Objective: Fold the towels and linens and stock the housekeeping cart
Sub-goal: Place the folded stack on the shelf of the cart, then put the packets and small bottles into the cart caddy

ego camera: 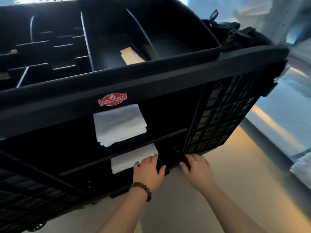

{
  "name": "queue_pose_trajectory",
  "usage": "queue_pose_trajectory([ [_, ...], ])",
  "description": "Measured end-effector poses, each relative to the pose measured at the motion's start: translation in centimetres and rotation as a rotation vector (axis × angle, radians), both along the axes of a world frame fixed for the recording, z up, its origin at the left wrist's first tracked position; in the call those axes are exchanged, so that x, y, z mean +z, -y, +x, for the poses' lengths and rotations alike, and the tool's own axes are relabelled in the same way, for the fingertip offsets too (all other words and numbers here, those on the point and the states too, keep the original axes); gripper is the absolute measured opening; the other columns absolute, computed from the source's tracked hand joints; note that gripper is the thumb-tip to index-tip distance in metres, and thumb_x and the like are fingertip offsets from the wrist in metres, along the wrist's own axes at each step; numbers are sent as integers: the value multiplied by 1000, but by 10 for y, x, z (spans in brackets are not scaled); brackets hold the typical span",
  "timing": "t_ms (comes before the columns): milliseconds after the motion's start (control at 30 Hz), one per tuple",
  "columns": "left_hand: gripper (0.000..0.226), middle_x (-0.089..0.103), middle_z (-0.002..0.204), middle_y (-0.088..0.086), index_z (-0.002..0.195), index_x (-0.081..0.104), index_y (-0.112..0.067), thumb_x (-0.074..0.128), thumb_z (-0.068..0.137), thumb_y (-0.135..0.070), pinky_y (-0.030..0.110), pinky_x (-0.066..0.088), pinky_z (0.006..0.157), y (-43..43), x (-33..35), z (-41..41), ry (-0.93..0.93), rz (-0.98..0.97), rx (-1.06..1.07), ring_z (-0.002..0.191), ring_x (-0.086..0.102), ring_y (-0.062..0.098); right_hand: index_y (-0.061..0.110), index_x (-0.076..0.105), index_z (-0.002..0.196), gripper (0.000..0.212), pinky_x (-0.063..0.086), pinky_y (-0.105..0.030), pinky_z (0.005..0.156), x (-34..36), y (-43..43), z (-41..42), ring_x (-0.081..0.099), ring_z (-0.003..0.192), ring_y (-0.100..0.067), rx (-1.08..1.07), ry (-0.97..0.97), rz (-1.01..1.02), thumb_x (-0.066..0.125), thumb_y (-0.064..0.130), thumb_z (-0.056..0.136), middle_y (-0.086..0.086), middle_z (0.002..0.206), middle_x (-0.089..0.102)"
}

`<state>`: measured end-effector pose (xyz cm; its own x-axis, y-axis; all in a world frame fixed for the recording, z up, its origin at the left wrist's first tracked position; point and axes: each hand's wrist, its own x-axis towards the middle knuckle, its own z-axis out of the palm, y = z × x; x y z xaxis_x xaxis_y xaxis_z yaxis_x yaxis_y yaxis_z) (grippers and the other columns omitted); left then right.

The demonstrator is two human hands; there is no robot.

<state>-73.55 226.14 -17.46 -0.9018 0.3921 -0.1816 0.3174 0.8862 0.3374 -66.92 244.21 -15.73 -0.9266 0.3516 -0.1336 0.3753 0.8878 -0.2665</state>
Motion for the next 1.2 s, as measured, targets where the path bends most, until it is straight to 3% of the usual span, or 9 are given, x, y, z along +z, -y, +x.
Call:
queue_pose_trajectory([
  [233, 60, 42, 148, -3, 148, 29, -28, 36, 95, -56, 44, 26, 114, -53, 26, 6, 14, 17, -116, 133, 40, 17, 24, 41, 142, 51, 30, -40, 112, 26, -38, 45, 39, 133, -20, -152, 18, -33, 40, 48, 97, 2, 144, 45],
  [567, 59, 36, 152, -3, 150, 26, -24, 33, 99, -51, 45, 25, 114, -113, 41, 27, 6, 30, -535, 136, 36, 17, 23, 45, 139, 50, 34, -36, 107, 27, -45, 110, 41, 130, -20, -544, 6, -14, 40, 48, 96, 1, 140, 48],
  [867, 58, 46, 144, -3, 146, 31, -25, 36, 96, -52, 42, 28, 110, -105, 42, 71, -33, 3, -974, 131, 42, 18, 22, 44, 139, 49, 37, -37, 106, 30, 34, 174, 43, 128, -19, -973, -82, -3, 38, 47, 97, 1, 140, 47],
  [1200, 60, 45, 145, -4, 146, 32, -27, 34, 93, -55, 41, 29, 107, -78, 38, 217, -11, 1, -1472, 129, 43, 19, 20, 51, 131, 44, 39, -35, 100, 28, 146, 315, 49, 119, -23, -1495, -115, 46, 45, 43, 94, -3, 131, 53],
])
